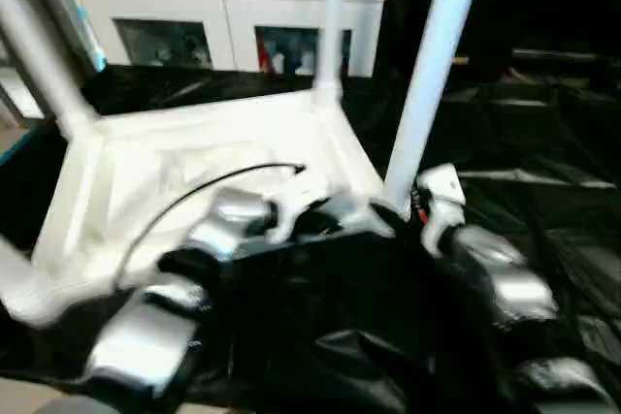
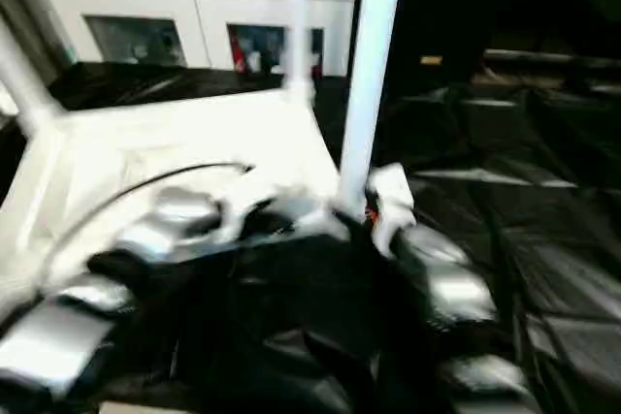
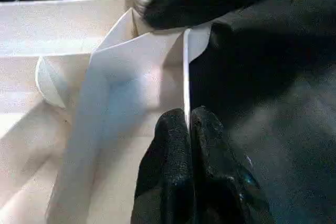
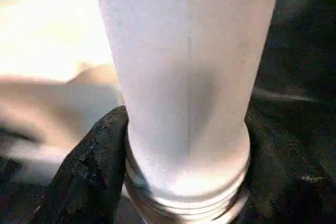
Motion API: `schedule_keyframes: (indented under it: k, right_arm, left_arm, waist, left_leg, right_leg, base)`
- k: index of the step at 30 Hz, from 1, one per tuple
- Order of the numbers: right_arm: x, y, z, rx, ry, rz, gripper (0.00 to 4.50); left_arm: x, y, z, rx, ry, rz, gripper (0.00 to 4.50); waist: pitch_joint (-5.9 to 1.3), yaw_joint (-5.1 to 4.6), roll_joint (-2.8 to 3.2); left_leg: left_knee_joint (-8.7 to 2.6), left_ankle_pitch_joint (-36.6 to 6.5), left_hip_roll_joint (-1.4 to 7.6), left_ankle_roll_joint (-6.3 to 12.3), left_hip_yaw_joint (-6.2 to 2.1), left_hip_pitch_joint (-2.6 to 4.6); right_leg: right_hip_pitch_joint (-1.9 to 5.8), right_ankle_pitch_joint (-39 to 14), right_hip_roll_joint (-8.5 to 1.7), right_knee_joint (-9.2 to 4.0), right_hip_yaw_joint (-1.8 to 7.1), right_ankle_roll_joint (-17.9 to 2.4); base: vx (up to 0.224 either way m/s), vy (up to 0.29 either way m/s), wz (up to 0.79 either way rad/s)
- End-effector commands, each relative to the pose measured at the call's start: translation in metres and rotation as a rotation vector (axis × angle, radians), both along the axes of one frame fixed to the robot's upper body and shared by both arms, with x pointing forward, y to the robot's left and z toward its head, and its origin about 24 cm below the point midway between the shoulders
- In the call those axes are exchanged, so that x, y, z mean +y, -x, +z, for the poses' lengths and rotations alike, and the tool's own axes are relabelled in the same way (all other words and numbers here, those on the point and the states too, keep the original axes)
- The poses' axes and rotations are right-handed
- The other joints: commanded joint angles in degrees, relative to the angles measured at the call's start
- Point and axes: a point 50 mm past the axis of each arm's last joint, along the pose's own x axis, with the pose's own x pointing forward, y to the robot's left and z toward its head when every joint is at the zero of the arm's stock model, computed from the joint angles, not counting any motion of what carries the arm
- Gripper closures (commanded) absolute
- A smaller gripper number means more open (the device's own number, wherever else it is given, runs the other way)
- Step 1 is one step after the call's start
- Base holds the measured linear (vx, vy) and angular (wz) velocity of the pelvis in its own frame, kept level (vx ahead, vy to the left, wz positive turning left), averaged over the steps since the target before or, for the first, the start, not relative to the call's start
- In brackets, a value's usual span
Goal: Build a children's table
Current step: Rotate leg to tighten
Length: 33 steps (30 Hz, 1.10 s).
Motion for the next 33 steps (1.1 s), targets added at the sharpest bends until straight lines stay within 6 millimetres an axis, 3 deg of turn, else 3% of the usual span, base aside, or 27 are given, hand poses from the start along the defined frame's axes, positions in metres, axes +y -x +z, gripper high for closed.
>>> schedule_keyframes:
  k: [1, 3, 5, 10, 14, 16, 19, 24, 28, 33]
  right_arm:
    - [0.02, 0.012, -0.031, 0.169, -0.012, -0.007, 1.77]
    - [0.031, 0.01, -0.027, 0.142, -0.014, 0.022, 1.77]
    - [0.037, 0.009, -0.025, 0.126, -0.013, 0.051, 1.22]
    - [0.041, 0.007, -0.014, 0.044, -0.041, 0.148, 0.73]
    - [0.027, 0.014, -0.003, 0.018, -0.043, 0.35, 0.73]
    - [0.02, 0.019, 0.0, 0.018, -0.023, 0.439, 0.73]
    - [0.007, 0.028, 0.003, 0.035, 0.009, 0.555, 0.73]
    - [-0.017, 0.037, 0.01, 0.062, 0.059, 0.672, 0.73]
    - [-0.029, 0.04, 0.017, 0.074, 0.053, 0.704, 0.73]
    - [-0.031, 0.042, 0.017, 0.086, 0.047, 0.724, 1.06]
  left_arm:
    - [-0.023, -0.003, 0.01, -0.064, 0.01, 0.01, 4.5]
    - [-0.028, -0.003, 0.01, -0.064, 0.017, 0.022, 4.5]
    - [-0.03, -0.003, 0.011, -0.066, 0.023, 0.025, 4.5]
    - [-0.027, 0.0, 0.01, -0.059, 0.04, -0.022, 4.5]
    - [-0.011, 0.006, 0.007, -0.016, 0.022, -0.137, 4.5]
    - [-0.007, 0.007, 0.007, -0.003, 0.028, -0.168, 4.5]
    - [0.002, 0.011, 0.007, 0.015, 0.023, -0.236, 4.5]
    - [0.02, 0.017, 0.009, 0.049, 0.029, -0.341, 4.5]
    - [0.031, 0.019, 0.013, 0.076, 0.056, -0.379, 4.5]
    - [0.037, 0.02, 0.013, 0.082, 0.048, -0.391, 4.5]
  waist:
    - [-2.66, -0.69, -0.32]
    - [-2.74, -0.97, -0.16]
    - [-2.8, -0.98, 0.02]
    - [-2.88, -0.91, -0.1]
    - [-3.29, -0.38, -0.34]
    - [-3.52, -0.08, -0.31]
    - [-3.75, 0.6, -0.3]
    - [-3.91, 1.45, -0.68]
    - [-4.04, 1.76, -0.41]
    - [-3.82, 1.87, -0.53]
  left_leg:
    - [-4.94, -29.54, 1.57, -1.92, -1.97, 2.45]
    - [-5.15, -29.85, 1.63, -1.5, -2.13, 2.25]
    - [-5.38, -29.96, 1.7, -1.34, -2.05, 2.2]
    - [-5.58, -29.21, 1.78, -0.79, -2.09, 1.68]
    - [-5.53, -25.56, 2.03, 0.61, -1.78, 1.27]
    - [-5.28, -21.32, 2.16, 1.83, -1.3, 0.9]
    - [-4.74, -17.18, 2.39, 3.71, -0.81, 0.82]
    - [-4.15, -13.26, 2.47, 5.07, -0.71, 0.5]
    - [-3.99, -11.38, 2.6, 5.74, -0.58, 0.7]
    - [-4.16, -13.41, 2.56, 4.73, -0.5, 0.83]
  right_leg:
    - [0.46, -35.11, -2.18, -6.36, 0.62, -6.08]
    - [0.72, -34.3, -2.11, -6.5, 0.37, -5.81]
    - [0.75, -32.45, -2.0, -6.64, 0.43, -5.96]
    - [1.04, -29.89, -2.2, -6.06, 0.71, -7.22]
    - [1.74, -23.55, -2.3, -5.32, 1.19, -9.42]
    - [2.01, -16.52, -2.18, -4.37, 1.39, -12.16]
    - [2.19, -12.94, -2.18, -3.77, 1.42, -13.92]
    - [2.39, -9.1, -2.19, -2.77, 1.5, -15.69]
    - [2.29, -5.38, -2.01, -2.19, 1.49, -17.3]
    - [2.23, -8.62, -2.09, -2.52, 1.56, -16.7]
  base:
    - [0.0, 0.0, 0.0]
    - [0.0, 0.0, 0.0]
    - [0.0, 0.0, 0.0]
    - [0.0, 0.0, 0.0]
    - [0.0, 0.0, 0.0]
    - [0.0, 0.0, 0.0]
    - [0.017, -0.006, 0.01]
    - [0.01, -0.004, 0.01]
    - [0.0, 0.0, 0.0]
    - [0.0, 0.0, 0.0]
